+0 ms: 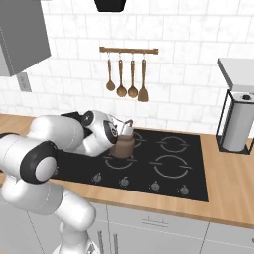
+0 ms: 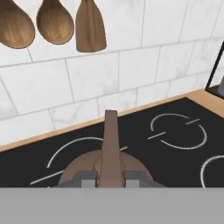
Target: Pick the kettle from the counter and place it on a stove burner. Then turn the burner on.
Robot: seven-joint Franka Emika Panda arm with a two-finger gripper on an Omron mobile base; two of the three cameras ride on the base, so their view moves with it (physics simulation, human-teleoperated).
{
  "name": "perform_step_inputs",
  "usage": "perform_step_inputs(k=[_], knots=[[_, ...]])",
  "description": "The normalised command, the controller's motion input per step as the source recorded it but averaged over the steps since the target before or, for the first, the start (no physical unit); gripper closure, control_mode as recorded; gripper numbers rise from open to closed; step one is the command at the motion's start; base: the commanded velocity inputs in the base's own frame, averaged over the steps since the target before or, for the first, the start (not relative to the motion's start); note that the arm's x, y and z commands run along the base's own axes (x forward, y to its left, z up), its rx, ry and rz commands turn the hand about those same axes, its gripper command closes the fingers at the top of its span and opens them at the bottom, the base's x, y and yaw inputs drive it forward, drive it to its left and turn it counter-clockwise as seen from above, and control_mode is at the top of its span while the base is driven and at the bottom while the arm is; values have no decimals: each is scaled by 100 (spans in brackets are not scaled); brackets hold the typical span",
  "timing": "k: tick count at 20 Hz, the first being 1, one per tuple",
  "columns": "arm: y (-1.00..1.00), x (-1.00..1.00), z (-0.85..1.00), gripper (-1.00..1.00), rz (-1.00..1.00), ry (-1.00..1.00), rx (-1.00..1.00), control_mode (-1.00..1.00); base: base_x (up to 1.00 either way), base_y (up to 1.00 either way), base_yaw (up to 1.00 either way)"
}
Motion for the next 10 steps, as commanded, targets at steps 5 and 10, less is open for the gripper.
perform_step_inputs(k=[5, 10], knots=[[3, -16, -17, 100, 0, 6, -8, -100, 0, 0, 0], [9, -8, -1, 100, 0, 2, -2, -100, 0, 0, 0]])
